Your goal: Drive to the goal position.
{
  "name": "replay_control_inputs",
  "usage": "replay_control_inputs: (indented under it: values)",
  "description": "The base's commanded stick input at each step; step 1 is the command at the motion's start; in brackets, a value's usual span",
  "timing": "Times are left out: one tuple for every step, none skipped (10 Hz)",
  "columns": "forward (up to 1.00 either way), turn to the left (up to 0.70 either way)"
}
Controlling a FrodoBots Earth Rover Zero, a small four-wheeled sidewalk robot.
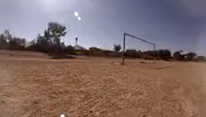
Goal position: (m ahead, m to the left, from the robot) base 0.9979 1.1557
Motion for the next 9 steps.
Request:
replay_control_inputs:
  values:
    - [0.45,0.00]
    - [0.45,0.00]
    - [0.45,0.00]
    - [0.45,0.00]
    - [0.45,0.00]
    - [0.45,0.00]
    - [0.45,0.00]
    - [0.45,0.00]
    - [0.45,0.00]
